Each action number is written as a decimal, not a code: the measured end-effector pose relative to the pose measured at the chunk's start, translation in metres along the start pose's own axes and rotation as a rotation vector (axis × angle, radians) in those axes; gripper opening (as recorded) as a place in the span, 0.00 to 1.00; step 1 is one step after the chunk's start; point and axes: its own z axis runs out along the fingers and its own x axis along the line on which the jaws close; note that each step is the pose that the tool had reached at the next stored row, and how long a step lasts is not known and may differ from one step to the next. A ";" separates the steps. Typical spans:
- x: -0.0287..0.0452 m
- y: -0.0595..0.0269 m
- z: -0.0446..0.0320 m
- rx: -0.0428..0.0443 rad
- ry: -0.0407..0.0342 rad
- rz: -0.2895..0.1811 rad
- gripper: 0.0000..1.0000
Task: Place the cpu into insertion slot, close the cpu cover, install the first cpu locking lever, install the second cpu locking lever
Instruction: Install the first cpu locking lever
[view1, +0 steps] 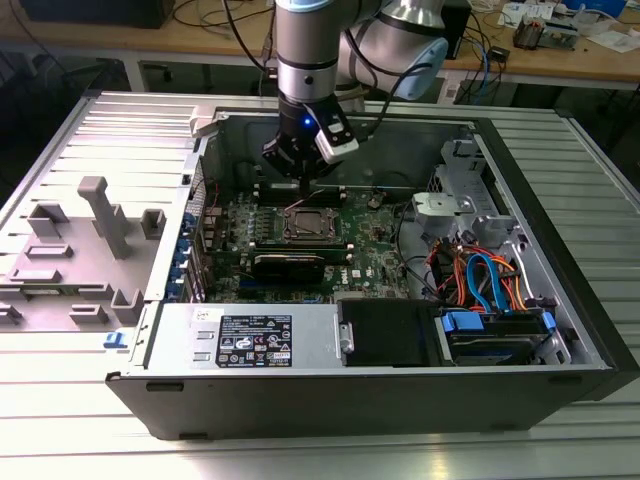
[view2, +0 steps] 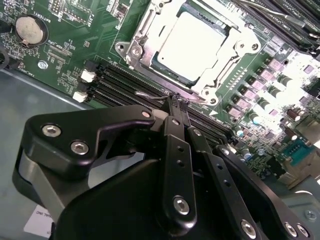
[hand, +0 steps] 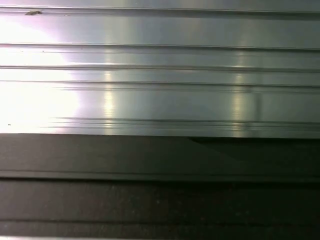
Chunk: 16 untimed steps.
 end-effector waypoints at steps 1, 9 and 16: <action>-0.0010 0.0001 0.0002 0.0000 0.0000 0.000 0.11; -0.0113 0.0008 0.0032 0.0000 0.0000 0.000 0.11; -0.0179 0.0011 0.0086 0.0000 -0.0001 -0.001 0.11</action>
